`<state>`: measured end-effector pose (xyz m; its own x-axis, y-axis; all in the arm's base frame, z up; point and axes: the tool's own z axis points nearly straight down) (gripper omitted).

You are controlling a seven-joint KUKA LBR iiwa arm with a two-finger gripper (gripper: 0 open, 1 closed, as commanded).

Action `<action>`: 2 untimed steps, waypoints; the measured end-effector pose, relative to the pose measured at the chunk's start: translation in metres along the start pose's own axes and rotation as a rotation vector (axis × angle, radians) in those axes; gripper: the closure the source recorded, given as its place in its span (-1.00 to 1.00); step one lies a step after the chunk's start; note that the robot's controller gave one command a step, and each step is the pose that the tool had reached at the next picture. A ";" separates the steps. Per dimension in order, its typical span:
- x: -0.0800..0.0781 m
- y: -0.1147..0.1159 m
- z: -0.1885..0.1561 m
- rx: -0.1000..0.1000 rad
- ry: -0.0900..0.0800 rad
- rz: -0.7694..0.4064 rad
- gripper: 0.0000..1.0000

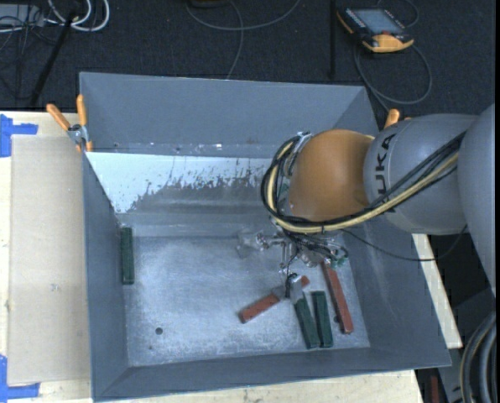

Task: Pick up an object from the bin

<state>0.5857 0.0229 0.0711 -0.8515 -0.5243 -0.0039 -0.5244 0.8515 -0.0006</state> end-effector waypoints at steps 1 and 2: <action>0.062 0.053 -0.014 -0.005 0.008 -0.242 -1.00; 0.077 0.025 0.002 -0.005 0.005 -0.702 -1.00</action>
Offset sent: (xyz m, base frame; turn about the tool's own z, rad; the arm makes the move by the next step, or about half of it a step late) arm -0.0787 0.0122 0.0147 -0.2431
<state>0.5073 0.0037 0.0693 -0.3114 -0.9503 0.0002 -0.9503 0.3114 0.0032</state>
